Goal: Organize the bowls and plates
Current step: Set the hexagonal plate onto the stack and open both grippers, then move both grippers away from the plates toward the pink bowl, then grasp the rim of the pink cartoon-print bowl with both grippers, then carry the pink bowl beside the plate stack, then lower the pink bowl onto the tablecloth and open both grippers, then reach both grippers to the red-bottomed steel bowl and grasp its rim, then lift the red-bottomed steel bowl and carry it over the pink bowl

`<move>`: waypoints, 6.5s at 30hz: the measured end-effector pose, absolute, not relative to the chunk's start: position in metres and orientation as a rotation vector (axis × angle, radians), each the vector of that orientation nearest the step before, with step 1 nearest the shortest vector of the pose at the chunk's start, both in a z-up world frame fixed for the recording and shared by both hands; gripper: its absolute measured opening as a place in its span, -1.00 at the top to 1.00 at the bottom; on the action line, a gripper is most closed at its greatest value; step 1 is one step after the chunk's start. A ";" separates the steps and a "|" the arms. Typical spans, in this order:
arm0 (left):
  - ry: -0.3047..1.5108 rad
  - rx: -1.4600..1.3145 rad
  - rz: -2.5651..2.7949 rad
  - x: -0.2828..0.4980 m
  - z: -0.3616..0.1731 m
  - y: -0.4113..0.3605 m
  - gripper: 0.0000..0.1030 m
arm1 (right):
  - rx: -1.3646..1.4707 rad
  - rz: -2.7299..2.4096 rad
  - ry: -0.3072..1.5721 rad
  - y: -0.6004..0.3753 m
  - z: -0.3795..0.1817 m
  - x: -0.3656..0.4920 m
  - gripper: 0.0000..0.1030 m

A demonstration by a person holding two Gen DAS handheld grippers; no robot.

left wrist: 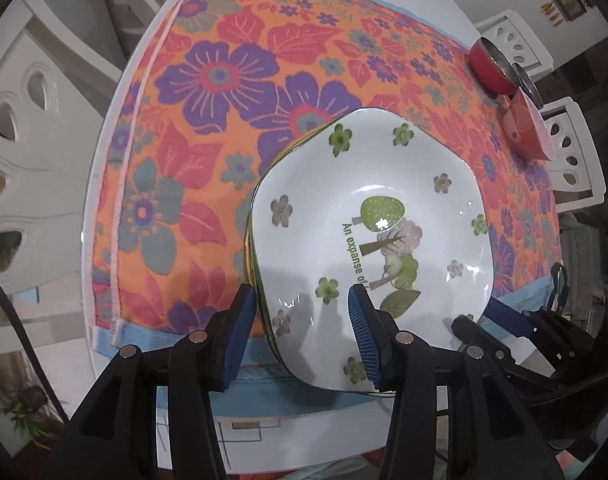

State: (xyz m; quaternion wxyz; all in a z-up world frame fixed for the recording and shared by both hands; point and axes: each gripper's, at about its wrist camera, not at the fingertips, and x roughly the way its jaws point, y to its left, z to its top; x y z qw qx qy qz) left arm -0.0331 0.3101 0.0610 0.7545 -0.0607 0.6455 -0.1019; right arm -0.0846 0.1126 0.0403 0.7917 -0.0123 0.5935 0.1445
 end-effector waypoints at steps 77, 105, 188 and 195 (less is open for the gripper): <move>1.204 -0.212 -0.477 0.110 0.077 -0.035 0.66 | 0.207 0.116 1.157 -0.222 0.069 0.092 0.78; 1.309 -0.138 -0.503 -0.024 0.047 -0.005 0.66 | 0.331 0.030 1.247 -0.198 0.038 -0.048 0.77; 1.273 -0.320 -0.396 0.282 0.020 -0.014 0.51 | 0.409 0.174 1.267 -0.194 0.026 0.264 0.62; 1.257 -0.317 -0.397 0.271 0.036 -0.009 0.51 | 0.378 0.184 1.253 -0.186 0.043 0.251 0.62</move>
